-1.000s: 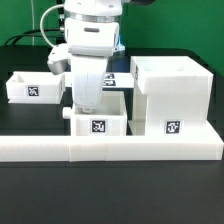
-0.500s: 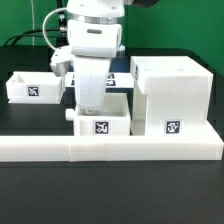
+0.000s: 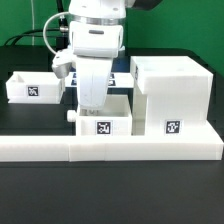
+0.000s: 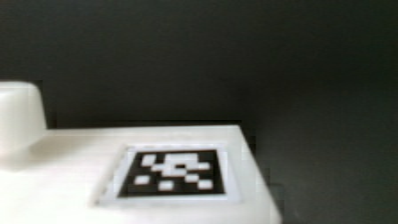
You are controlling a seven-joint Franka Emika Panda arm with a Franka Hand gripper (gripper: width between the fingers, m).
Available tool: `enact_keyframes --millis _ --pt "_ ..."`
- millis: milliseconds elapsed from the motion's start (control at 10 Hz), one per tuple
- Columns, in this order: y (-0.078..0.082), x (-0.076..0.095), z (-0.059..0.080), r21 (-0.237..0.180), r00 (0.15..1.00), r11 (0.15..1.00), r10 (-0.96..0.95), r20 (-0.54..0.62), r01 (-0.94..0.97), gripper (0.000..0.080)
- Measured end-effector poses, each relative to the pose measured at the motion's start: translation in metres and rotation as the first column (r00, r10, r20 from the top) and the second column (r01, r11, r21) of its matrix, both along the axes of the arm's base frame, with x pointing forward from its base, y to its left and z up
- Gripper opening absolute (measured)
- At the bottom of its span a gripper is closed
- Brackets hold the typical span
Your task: Assemble drawer
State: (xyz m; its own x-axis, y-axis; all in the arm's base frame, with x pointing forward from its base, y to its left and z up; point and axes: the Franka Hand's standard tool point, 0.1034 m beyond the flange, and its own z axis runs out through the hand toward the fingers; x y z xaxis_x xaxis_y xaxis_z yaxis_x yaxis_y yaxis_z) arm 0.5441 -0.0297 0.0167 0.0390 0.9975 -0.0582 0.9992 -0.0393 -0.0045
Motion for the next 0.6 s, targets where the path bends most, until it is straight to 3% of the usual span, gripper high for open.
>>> enact_keyframes --millis 600 --pt "0.0035 0.0019 -0.0036 0.003 1.0 1.0 0.004 -0.003 -0.004 0.0042"
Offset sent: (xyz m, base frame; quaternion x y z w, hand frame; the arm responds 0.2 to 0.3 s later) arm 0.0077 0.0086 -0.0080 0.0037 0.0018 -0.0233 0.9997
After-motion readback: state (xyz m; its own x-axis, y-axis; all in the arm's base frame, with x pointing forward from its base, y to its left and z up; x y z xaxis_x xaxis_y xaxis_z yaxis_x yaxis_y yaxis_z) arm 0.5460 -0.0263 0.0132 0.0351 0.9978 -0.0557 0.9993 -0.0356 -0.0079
